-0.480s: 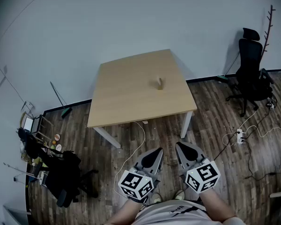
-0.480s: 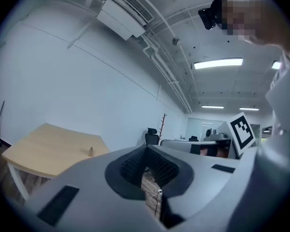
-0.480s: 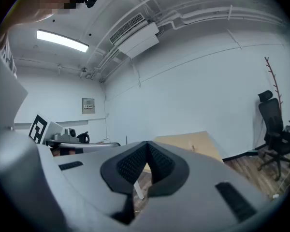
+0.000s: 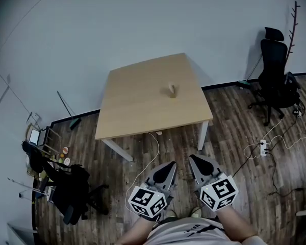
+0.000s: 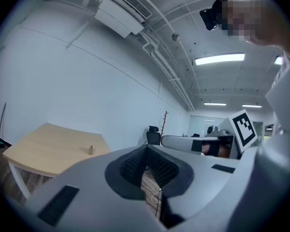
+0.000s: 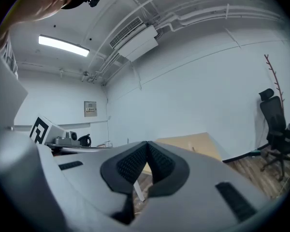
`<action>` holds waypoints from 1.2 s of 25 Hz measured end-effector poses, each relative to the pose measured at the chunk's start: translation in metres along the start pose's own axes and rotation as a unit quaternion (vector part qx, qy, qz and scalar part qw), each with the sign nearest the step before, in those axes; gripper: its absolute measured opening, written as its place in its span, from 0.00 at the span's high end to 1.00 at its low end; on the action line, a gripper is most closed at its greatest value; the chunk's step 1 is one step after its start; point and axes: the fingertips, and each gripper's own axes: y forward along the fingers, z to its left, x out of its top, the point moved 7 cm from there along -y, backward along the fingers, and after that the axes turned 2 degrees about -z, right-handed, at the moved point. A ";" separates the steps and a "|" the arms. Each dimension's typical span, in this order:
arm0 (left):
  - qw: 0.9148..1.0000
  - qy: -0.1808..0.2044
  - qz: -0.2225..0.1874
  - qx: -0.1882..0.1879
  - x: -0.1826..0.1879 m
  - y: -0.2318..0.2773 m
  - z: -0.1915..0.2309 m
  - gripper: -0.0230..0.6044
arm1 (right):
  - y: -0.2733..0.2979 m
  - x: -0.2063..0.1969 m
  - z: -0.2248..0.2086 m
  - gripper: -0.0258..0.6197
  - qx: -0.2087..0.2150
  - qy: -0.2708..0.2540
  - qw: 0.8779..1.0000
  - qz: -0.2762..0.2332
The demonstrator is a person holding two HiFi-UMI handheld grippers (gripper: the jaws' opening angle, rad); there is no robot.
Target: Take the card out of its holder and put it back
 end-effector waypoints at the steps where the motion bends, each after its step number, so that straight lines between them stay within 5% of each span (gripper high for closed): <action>1: 1.000 0.001 0.001 0.002 -0.002 0.003 -0.003 0.94 | -0.002 0.001 -0.003 0.94 0.001 -0.001 1.000 -0.002; 13: 1.000 0.004 0.007 0.019 -0.006 0.031 0.018 0.94 | 0.028 -0.005 -0.038 0.94 -0.009 0.001 1.000 -0.005; 30: 1.000 0.003 0.010 -0.019 0.031 0.117 0.225 0.94 | 0.231 -0.017 -0.082 0.94 -0.131 -0.039 0.991 -0.002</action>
